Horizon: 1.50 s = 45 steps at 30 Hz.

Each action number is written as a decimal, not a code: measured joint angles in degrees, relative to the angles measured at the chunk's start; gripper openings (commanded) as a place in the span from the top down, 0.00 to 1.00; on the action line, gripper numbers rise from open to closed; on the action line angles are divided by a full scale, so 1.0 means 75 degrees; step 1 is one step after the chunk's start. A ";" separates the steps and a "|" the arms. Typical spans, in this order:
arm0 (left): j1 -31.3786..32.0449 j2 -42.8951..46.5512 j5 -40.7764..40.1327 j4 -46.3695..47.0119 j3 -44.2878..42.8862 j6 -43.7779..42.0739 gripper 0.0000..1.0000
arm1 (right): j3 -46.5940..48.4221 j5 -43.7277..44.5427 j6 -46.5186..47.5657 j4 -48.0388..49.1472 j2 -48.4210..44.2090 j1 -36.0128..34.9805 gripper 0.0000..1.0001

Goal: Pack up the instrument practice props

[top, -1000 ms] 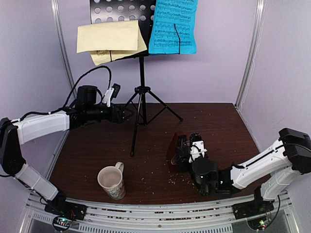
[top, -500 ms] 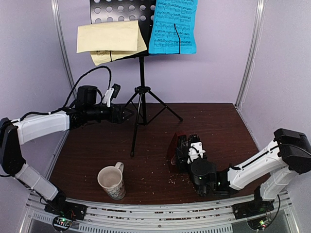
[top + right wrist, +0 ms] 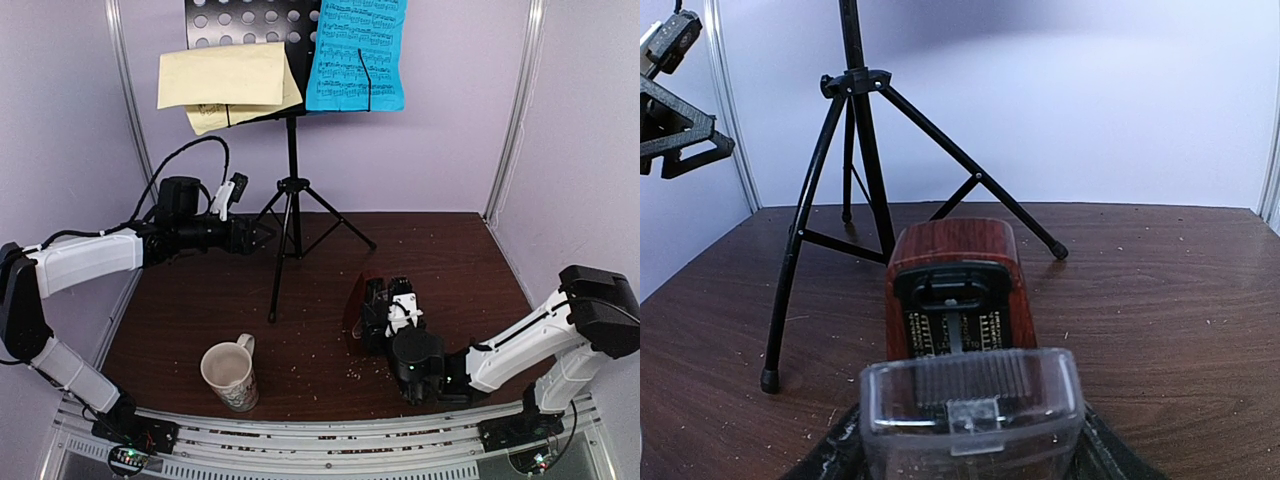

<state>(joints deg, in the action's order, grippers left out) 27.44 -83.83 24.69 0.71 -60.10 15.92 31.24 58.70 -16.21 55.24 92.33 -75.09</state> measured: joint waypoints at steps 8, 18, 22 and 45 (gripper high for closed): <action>0.0000 0.0006 -0.0006 0.0000 0.0000 -0.0003 0.13 | 0.0000 0.0061 0.0085 0.0195 0.0093 0.0000 0.47; 0.0000 0.0006 -0.0006 0.0000 0.0003 -0.0003 0.13 | -0.0058 0.0087 0.0402 0.0530 0.0216 0.0003 0.47; 0.0000 0.0006 -0.0003 0.0000 0.0003 -0.0003 0.13 | -0.0093 0.0087 0.0495 0.0656 0.0239 0.0015 0.47; 0.0000 0.0006 0.0000 0.0000 0.0003 -0.0003 0.13 | 0.0029 0.0029 0.0539 0.0734 0.0437 0.0047 0.43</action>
<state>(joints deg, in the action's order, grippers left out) 27.44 -83.79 24.69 0.71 -60.07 15.90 31.46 58.92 -12.16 60.75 95.61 -74.74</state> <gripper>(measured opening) 0.869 0.588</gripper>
